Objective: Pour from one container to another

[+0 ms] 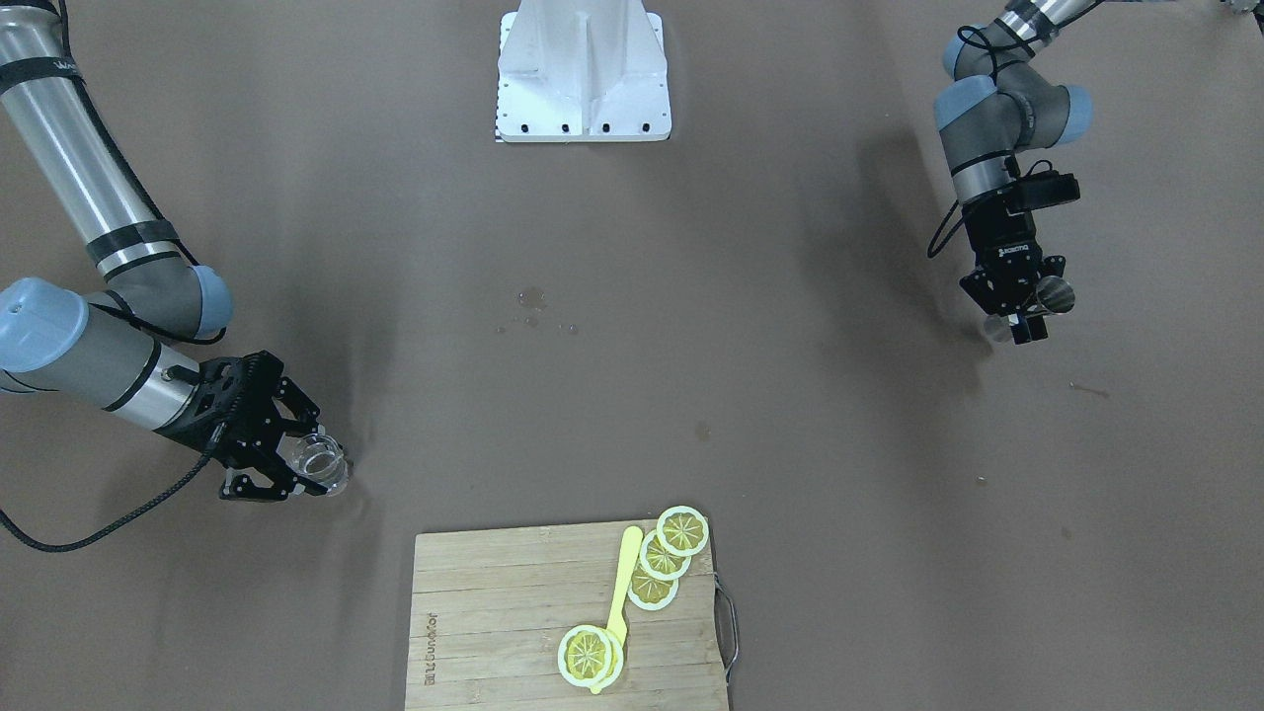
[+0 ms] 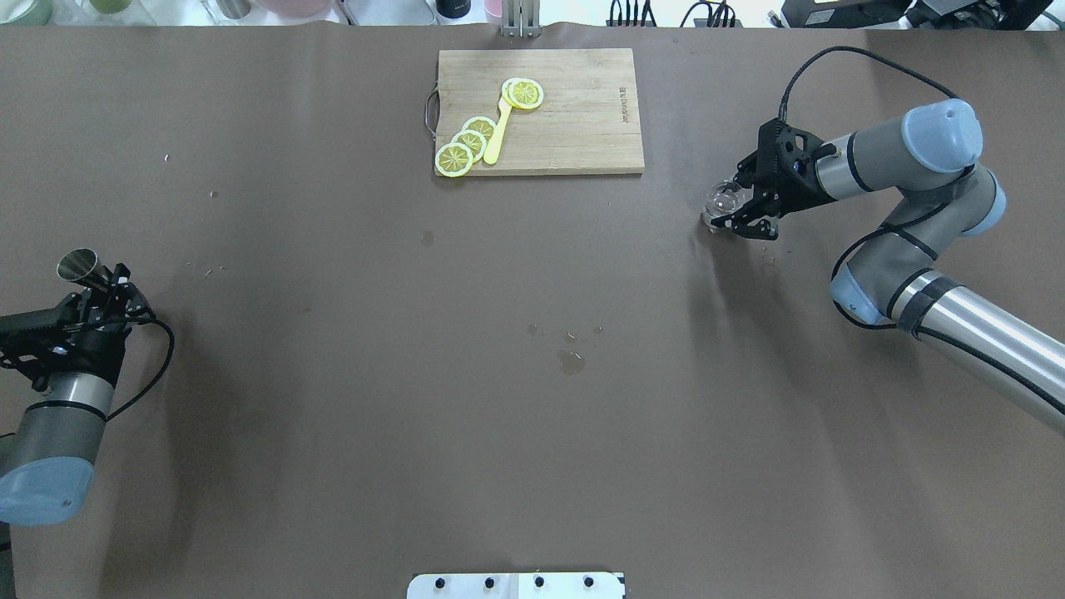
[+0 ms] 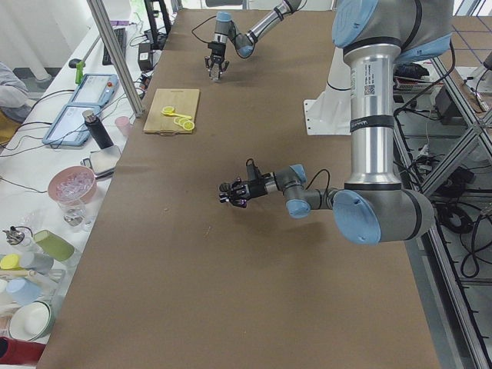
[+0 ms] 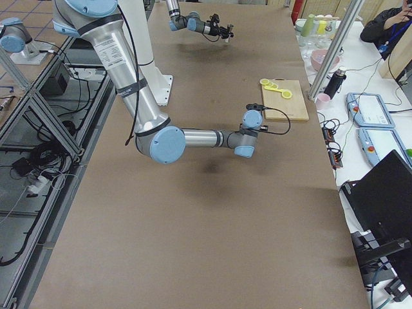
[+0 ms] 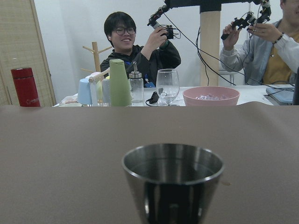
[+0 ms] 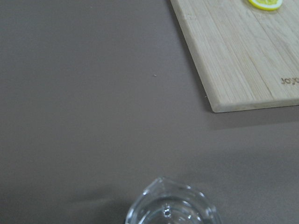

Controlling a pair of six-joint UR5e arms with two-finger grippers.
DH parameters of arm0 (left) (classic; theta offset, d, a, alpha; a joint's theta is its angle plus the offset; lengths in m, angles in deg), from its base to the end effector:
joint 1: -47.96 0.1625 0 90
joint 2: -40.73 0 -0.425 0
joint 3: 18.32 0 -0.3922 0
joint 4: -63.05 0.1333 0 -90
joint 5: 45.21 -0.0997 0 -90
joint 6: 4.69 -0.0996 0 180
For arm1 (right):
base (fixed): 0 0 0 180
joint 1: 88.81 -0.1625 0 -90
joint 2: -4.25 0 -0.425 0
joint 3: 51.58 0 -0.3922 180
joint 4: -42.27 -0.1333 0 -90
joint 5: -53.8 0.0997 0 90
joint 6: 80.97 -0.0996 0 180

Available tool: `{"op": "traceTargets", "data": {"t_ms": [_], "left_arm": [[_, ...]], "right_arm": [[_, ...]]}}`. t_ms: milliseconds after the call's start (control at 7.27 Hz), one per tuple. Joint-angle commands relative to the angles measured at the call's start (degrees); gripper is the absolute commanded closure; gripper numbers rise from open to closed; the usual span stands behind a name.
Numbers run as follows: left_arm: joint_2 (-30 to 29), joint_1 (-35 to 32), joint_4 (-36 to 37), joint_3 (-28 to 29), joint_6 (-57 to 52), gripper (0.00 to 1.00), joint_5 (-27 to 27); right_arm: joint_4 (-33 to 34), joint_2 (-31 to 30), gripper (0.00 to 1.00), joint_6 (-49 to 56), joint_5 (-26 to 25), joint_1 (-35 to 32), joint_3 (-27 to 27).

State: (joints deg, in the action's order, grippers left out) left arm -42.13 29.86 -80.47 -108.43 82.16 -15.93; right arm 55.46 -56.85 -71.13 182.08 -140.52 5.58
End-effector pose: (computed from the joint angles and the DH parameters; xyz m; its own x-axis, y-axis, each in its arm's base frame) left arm 0.3502 -0.3461 0.5934 0.6948 -0.1988 -0.6912 0.7161 0.2797 0.6395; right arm -0.3780 -0.5944 0.4893 0.2144 -0.9766 0.0165 0.2224 0.0652 0.9728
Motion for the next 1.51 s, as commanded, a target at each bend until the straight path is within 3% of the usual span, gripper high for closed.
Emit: {"op": "traceTargets", "data": {"t_ms": [0,275,412,550,1100,1238,1375], "left_arm": [[-1.07,0.44,0.78,0.98,0.87,1.00,-0.80],[-2.22,0.44,0.78,1.34,0.96,0.97,-0.71],[-2.22,0.44,0.78,1.43,0.96,0.90,-0.71],[-2.22,0.44,0.78,1.52,0.96,0.83,-0.71],[-3.44,1.15,0.78,2.39,0.96,0.52,-0.71],[-3.36,1.32,0.70,2.57,0.96,0.38,-0.54],[-3.36,1.32,0.70,2.49,0.96,0.02,-0.54]], "right_arm": [[0.00,-0.08,1.00,0.00,-0.05,0.03,-0.12],[0.00,0.01,0.97,-0.96,-0.05,0.03,-0.12],[0.00,0.01,0.45,-1.92,-0.05,0.03,-0.12],[0.00,0.01,0.00,-1.93,0.12,0.12,-0.03],[0.00,0.10,0.00,-1.93,0.13,0.03,0.23],[0.00,0.18,0.00,-1.93,0.13,0.03,0.32],[0.00,0.27,0.00,-2.11,0.04,0.03,0.67]]}}
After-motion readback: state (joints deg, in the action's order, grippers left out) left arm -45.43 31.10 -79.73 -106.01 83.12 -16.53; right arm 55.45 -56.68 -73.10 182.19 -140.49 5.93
